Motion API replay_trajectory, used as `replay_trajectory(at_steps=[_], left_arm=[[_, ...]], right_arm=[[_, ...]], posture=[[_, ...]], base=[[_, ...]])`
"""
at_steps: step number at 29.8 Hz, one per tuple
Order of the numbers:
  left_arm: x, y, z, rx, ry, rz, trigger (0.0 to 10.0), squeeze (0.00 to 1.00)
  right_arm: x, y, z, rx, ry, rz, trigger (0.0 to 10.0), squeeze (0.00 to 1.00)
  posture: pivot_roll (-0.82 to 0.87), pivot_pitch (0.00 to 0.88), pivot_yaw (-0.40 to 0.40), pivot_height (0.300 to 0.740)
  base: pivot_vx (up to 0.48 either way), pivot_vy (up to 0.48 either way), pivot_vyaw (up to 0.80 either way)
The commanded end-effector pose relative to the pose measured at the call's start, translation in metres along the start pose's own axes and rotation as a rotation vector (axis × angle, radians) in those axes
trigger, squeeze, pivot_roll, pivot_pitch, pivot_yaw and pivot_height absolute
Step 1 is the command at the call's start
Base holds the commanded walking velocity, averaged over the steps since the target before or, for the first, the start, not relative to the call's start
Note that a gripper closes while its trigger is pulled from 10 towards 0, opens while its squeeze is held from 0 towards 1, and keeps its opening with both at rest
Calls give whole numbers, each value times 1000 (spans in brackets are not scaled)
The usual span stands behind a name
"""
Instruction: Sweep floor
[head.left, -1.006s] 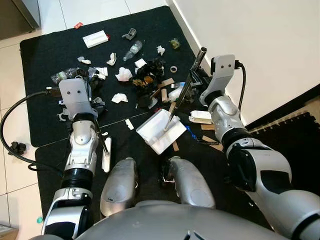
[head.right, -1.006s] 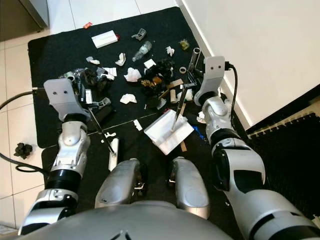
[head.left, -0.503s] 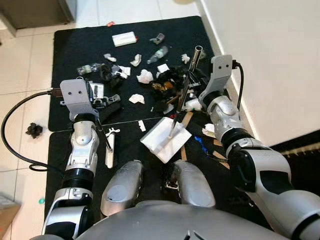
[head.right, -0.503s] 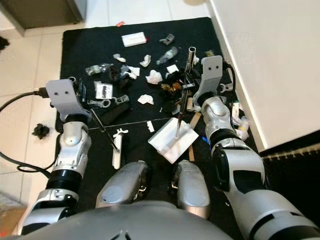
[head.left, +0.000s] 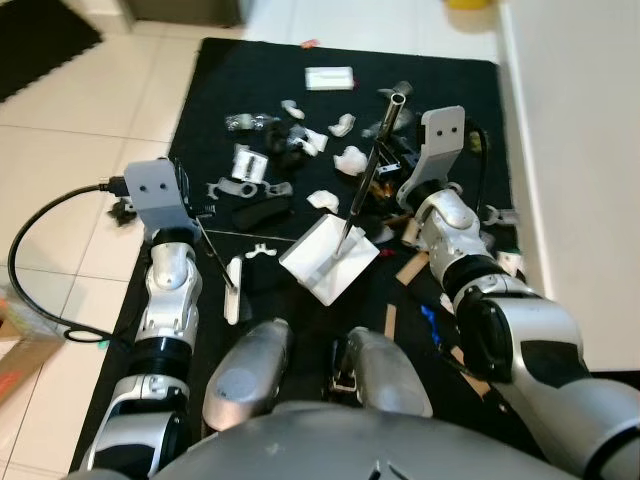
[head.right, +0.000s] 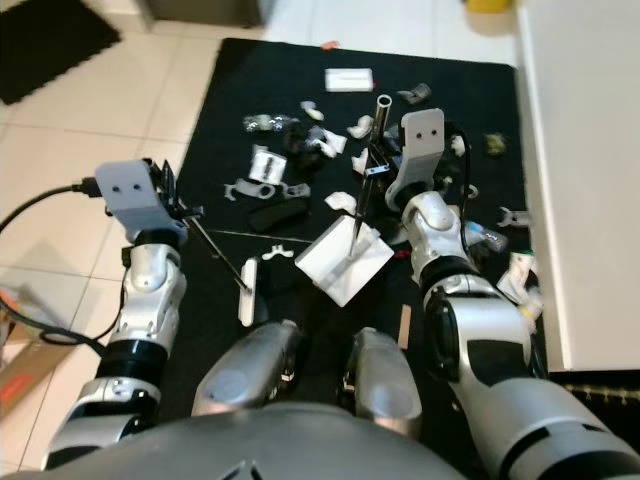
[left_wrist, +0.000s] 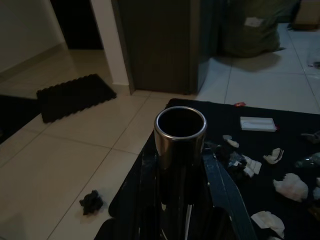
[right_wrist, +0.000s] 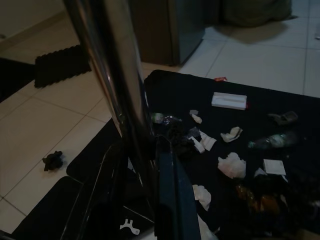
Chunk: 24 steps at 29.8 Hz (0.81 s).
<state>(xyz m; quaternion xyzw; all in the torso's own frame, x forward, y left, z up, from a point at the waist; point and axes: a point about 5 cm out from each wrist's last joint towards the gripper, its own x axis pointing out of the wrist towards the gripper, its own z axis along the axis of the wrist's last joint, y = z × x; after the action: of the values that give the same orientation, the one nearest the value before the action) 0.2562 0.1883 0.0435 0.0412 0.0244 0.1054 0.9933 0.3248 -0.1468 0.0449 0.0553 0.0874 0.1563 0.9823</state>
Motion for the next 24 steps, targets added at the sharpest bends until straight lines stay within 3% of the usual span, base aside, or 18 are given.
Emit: replay_trajectory(at_steps=[1, 24], left_arm=[[-2, 2, -5, 32, 24, 1, 10000, 0], [-1, 2, -4, 34, 21, -3, 10000, 0]], right_arm=[[4, 2, 9, -7, -46, 9, 10000, 0], [4, 4, 7, -3, -43, 18, 10000, 0]], posture=[[109, 0, -18, 740], [110, 0, -14, 740]], base=[[0, 0, 781], [0, 0, 781]])
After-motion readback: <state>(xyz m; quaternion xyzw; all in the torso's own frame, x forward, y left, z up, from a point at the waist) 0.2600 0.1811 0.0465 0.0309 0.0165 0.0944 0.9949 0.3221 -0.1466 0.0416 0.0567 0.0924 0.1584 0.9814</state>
